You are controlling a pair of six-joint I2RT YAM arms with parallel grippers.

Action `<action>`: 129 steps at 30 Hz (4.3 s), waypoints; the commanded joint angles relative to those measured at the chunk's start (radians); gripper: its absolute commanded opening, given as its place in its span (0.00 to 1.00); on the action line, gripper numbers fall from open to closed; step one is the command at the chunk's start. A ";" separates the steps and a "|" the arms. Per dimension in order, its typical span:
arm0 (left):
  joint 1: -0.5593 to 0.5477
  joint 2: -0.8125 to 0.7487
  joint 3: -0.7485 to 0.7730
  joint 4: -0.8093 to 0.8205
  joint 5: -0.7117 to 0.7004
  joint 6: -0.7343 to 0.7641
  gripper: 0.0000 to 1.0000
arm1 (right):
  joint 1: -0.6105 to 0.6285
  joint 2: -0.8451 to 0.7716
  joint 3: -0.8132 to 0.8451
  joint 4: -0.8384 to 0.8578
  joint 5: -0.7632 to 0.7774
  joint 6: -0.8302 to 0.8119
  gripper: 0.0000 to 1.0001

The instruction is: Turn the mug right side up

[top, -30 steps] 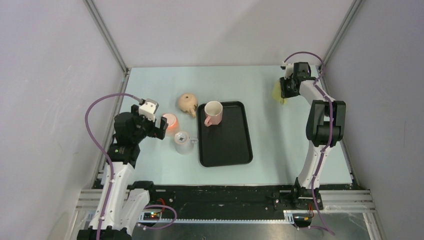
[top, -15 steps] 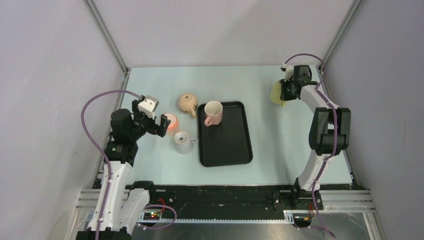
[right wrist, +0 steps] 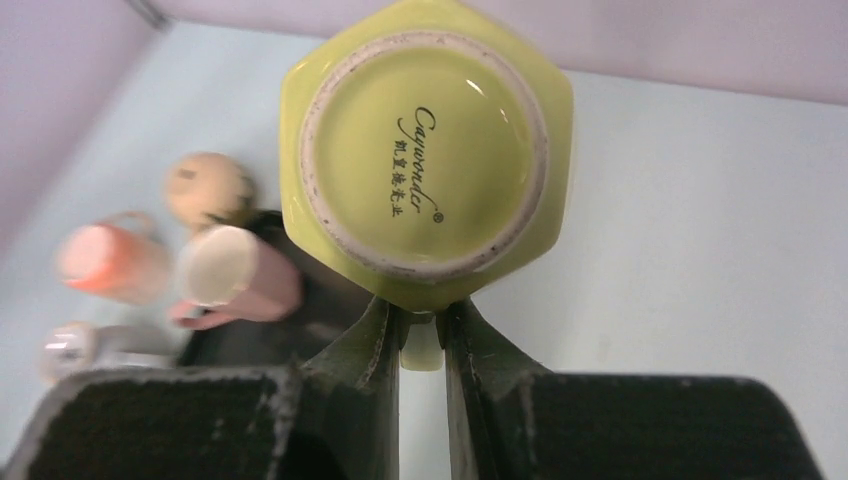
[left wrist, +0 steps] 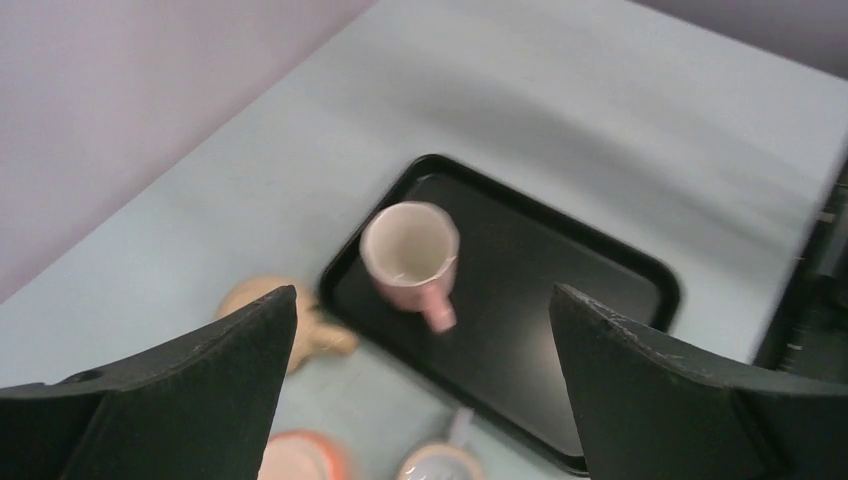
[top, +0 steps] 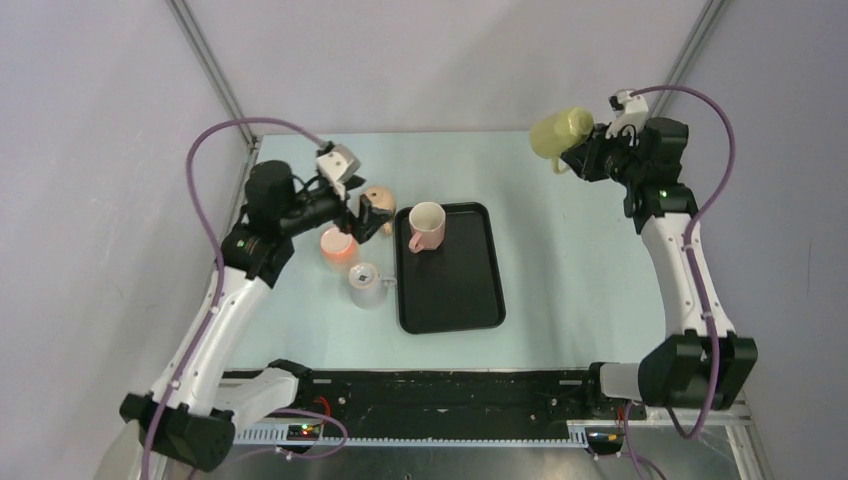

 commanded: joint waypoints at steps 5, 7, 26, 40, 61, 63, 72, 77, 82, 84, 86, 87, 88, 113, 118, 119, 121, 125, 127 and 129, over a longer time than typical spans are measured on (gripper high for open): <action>-0.213 0.257 0.244 0.026 0.165 -0.216 0.99 | -0.019 -0.141 -0.143 0.455 -0.331 0.507 0.00; -0.253 0.309 0.279 0.053 0.194 -0.309 1.00 | -0.019 -0.154 -0.196 0.583 -0.360 0.636 0.00; -0.355 0.509 0.243 0.504 0.291 -0.757 1.00 | 0.167 -0.243 -0.553 1.350 -0.322 1.220 0.00; -0.355 0.532 0.218 0.725 0.357 -0.956 0.84 | 0.233 -0.161 -0.606 1.502 -0.260 1.194 0.00; -0.351 0.530 0.161 0.946 0.349 -1.142 0.30 | 0.322 -0.065 -0.682 1.584 -0.208 1.043 0.00; -0.347 0.529 0.156 0.952 0.344 -1.145 0.20 | 0.329 -0.069 -0.687 1.570 -0.211 1.026 0.00; -0.312 0.514 0.117 0.957 0.307 -1.130 0.00 | 0.334 -0.077 -0.693 1.535 -0.215 0.999 0.00; -0.289 0.504 0.089 0.957 0.293 -1.121 0.00 | 0.330 -0.079 -0.692 1.523 -0.206 0.992 0.05; -0.270 0.495 0.052 0.956 0.277 -1.089 0.00 | 0.324 -0.078 -0.688 1.509 -0.210 0.988 0.35; -0.262 0.493 0.038 0.946 0.269 -1.068 0.00 | 0.322 -0.075 -0.686 1.501 -0.216 0.983 0.44; -0.251 0.490 0.022 0.936 0.258 -1.053 0.00 | 0.322 -0.071 -0.686 1.495 -0.223 0.979 0.50; -0.247 0.490 0.011 0.929 0.253 -1.043 0.00 | 0.322 -0.068 -0.686 1.491 -0.225 0.977 0.53; -0.242 0.491 0.006 0.927 0.251 -1.039 0.00 | 0.322 -0.067 -0.686 1.483 -0.229 0.973 0.53; -0.206 0.564 0.135 0.341 -0.050 -0.640 0.00 | 0.174 -0.197 -0.639 0.707 -0.490 0.478 0.94; -0.237 0.583 0.185 0.231 -0.190 -0.559 0.00 | 0.154 -0.281 -0.582 0.300 -0.293 0.177 0.94; -0.250 0.587 0.204 0.198 -0.234 -0.541 0.00 | 0.154 -0.294 -0.564 0.257 -0.259 0.148 0.94; -0.268 0.600 0.222 0.163 -0.285 -0.524 0.00 | 0.149 -0.312 -0.548 0.171 -0.162 0.084 0.94; -0.316 0.630 0.261 0.118 -0.357 -0.497 0.00 | 0.121 -0.348 -0.533 0.100 0.001 0.037 0.94; -0.347 0.649 0.285 0.090 -0.390 -0.477 0.00 | 0.104 -0.367 -0.532 0.095 0.029 0.037 0.94; -0.377 0.676 0.311 0.061 -0.450 -0.459 0.00 | 0.087 -0.392 -0.532 0.097 0.044 0.034 0.95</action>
